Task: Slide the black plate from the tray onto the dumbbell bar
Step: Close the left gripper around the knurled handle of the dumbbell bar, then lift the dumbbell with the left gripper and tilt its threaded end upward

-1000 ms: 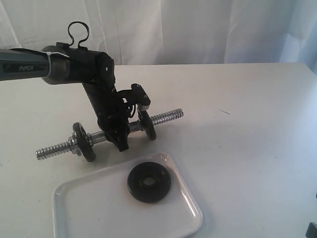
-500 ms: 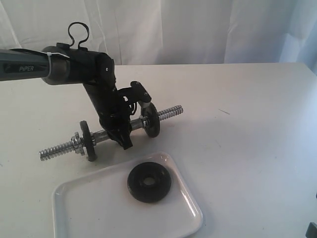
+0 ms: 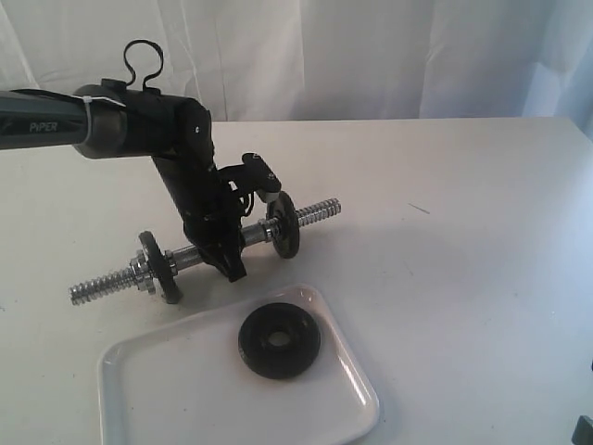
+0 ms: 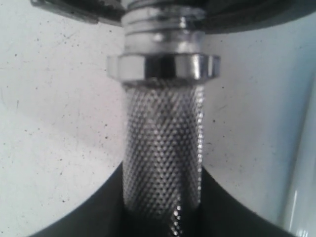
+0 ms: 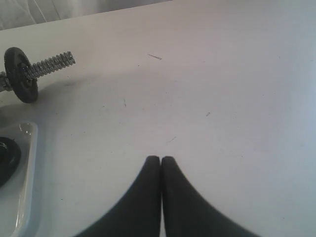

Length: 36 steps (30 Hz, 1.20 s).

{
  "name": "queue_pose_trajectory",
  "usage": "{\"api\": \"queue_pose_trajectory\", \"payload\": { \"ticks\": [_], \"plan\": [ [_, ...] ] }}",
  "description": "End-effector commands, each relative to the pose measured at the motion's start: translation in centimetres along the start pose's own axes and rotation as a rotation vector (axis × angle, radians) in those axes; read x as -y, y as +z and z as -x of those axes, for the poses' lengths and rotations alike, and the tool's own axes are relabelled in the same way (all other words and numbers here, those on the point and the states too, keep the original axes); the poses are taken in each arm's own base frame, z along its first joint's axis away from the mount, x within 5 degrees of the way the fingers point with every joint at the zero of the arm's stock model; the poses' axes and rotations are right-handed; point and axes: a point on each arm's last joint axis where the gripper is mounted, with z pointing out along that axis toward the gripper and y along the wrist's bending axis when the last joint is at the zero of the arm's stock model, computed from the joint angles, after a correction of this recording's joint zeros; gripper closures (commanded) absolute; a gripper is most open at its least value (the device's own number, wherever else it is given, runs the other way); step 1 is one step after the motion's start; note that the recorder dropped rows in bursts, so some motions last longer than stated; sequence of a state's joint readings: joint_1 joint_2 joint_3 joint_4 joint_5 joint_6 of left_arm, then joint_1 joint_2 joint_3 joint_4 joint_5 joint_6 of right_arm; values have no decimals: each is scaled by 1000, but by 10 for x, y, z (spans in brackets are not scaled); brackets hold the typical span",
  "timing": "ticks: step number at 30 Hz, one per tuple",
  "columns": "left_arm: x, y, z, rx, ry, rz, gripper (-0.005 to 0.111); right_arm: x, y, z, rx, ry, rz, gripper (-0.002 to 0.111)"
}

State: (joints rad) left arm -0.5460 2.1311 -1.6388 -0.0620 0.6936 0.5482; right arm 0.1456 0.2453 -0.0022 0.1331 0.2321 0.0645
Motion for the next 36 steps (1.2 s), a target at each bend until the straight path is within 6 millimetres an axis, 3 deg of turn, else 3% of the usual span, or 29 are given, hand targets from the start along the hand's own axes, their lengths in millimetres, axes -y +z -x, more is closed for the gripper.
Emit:
{"api": "queue_pose_trajectory", "payload": {
  "ticks": [1, 21, 31, 36],
  "plan": [
    [3, -44, 12, 139, -26, 55, 107, 1, 0, 0, 13, -1, -6, 108],
    [26, -67, -22, 286, -54, 185, 107, 1, 0, 0, 13, -1, -6, 108],
    [45, -115, -42, 382, -73, 244, 107, 1, 0, 0, 13, -1, -6, 108],
    [59, -116, -62, 351, -82, 222, 107, 1, 0, 0, 13, -1, -6, 108]
  ]
}}
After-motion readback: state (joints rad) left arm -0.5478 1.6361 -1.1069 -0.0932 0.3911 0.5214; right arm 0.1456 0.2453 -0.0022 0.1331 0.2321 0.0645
